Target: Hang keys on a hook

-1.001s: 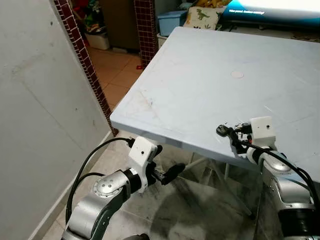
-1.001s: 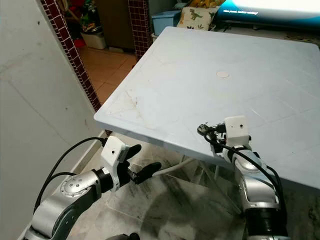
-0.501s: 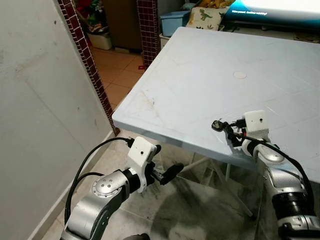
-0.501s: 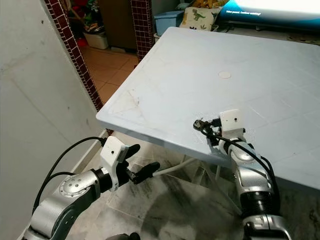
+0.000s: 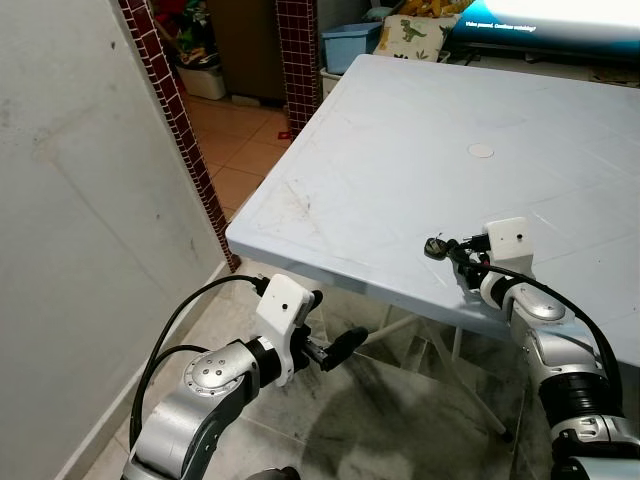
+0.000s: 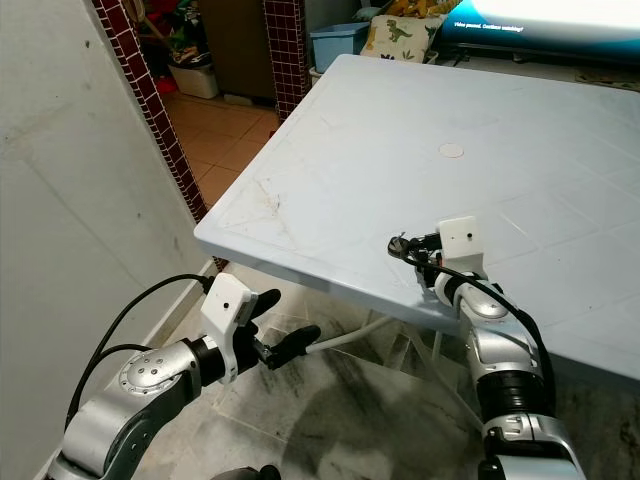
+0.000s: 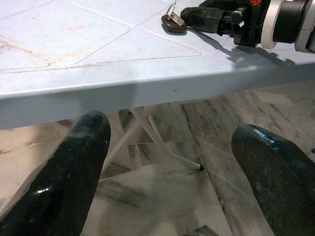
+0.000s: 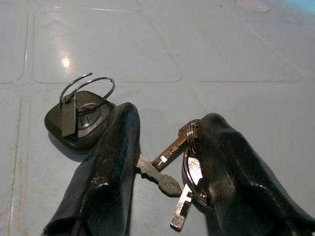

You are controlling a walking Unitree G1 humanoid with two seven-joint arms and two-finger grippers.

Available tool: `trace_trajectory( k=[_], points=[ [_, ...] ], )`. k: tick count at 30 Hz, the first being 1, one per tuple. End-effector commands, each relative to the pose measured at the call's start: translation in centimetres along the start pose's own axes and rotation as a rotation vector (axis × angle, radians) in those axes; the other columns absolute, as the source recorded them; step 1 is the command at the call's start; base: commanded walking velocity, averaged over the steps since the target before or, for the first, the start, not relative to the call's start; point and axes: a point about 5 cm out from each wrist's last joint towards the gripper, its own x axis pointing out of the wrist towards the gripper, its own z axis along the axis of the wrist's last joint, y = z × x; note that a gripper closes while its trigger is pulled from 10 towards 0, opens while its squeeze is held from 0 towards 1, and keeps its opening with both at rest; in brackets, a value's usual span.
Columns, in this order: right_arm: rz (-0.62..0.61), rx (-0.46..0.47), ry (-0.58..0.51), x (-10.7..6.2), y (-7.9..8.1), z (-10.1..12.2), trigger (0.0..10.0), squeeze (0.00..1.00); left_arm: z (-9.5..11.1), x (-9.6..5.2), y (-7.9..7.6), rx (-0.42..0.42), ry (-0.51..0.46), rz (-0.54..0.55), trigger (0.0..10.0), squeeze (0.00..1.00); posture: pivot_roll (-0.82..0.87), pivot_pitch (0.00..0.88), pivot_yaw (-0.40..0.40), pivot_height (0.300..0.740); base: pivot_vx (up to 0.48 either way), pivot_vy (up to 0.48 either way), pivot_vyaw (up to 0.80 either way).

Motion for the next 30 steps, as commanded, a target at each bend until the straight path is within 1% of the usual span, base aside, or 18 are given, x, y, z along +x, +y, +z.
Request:
trace_trajectory(
  k=[1, 3, 11, 16, 18, 20, 21, 23, 24, 25, 27, 28, 29, 30],
  points=[
    [-0.008, -0.037, 0.062, -0.3, 0.2, -1.5, 0.0, 0.0, 0.0, -0.1, 0.0, 0.009, 0.004, -0.001, 10.0, 0.0, -0.03, 0.106, 0.089, 0.74, 0.0, 0.0, 0.0],
    [-0.022, -0.057, 0.059, -0.4, 0.2, -1.5, 0.0, 0.0, 0.0, -0.1, 0.0, 0.007, 0.004, 0.001, 10.0, 0.0, -0.03, 0.105, 0.087, 0.74, 0.0, 0.0, 0.0],
    [-0.042, -0.072, 0.07, -0.5, 0.2, -2.0, 0.0, 0.0, -0.1, 0.0, 0.0, 0.005, 0.004, 0.006, 10.0, 0.0, -0.03, 0.103, 0.084, 0.74, 0.0, 0.0, 0.0],
    [-0.079, -0.086, 0.082, -0.6, -0.2, -2.1, 0.0, 0.0, -0.1, 0.0, 0.1, 0.007, 0.004, 0.009, 10.0, 0.0, -0.03, 0.1, 0.085, 0.74, 0.0, 0.0, 0.0],
    [-0.155, -0.138, 0.084, -0.7, -1.3, -1.9, 0.0, 0.0, -0.1, 0.1, 0.1, 0.008, 0.003, 0.01, 10.0, 0.0, -0.03, 0.097, 0.084, 0.74, 0.0, 0.0, 0.0],
    [-0.192, -0.219, 0.05, -0.8, -1.8, -1.1, 0.0, 0.0, -0.1, 0.1, 0.1, 0.009, 0.003, 0.012, 10.0, 0.0, -0.03, 0.094, 0.083, 0.74, 0.0, 0.0, 0.0],
    [-0.2, -0.244, 0.035, -0.8, -2.0, -0.8, 0.0, 0.0, -0.1, 0.2, 0.1, 0.009, 0.003, 0.012, 10.0, 0.0, -0.03, 0.094, 0.083, 0.74, 0.0, 0.0, 0.0],
    [-0.221, -0.28, 0.001, -0.9, -2.2, -0.1, 0.0, 0.0, -0.1, 0.2, 0.1, 0.009, 0.002, 0.014, 10.0, 0.0, -0.03, 0.094, 0.083, 0.74, 0.0, 0.0, 0.0],
    [-0.221, -0.28, 0.001, -0.9, -2.2, -0.1, 0.0, 0.0, -0.1, 0.2, 0.1, 0.009, 0.002, 0.014, 10.0, 0.0, -0.03, 0.094, 0.083, 0.74, 0.0, 0.0, 0.0],
    [-0.24, -0.333, -0.052, -0.9, -2.3, 0.9, 0.0, 0.0, -0.1, 0.2, 0.2, 0.009, 0.001, 0.016, 10.0, 0.0, -0.04, 0.09, 0.082, 0.74, 0.0, 0.0, 0.0],
    [-0.252, -0.389, -0.094, -1.0, -2.2, 1.6, 0.0, 0.0, -0.1, 0.2, 0.2, 0.008, 0.0, 0.018, 10.0, 0.0, -0.04, 0.087, 0.079, 0.74, 0.0, 0.0, 0.0],
    [-0.27, -0.454, -0.141, -1.1, -2.2, 2.3, 0.0, 0.0, -0.1, 0.2, 0.2, 0.008, -0.001, 0.019, 10.0, 0.0, -0.04, 0.087, 0.079, 0.74, 0.0, 0.0, 0.0],
    [-0.277, -0.494, -0.173, -1.2, -2.1, 2.7, 0.0, 0.0, -0.1, 0.2, 0.2, 0.009, -0.003, 0.02, 10.0, 0.0, -0.04, 0.087, 0.079, 0.74, 0.0, 0.0, 0.0],
    [-0.277, -0.494, -0.173, -1.2, -2.1, 2.7, 0.0, 0.0, -0.1, 0.2, 0.2, 0.009, -0.003, 0.02, 10.0, 0.0, -0.04, 0.087, 0.079, 0.74, 0.0, 0.0, 0.0]
  ],
)
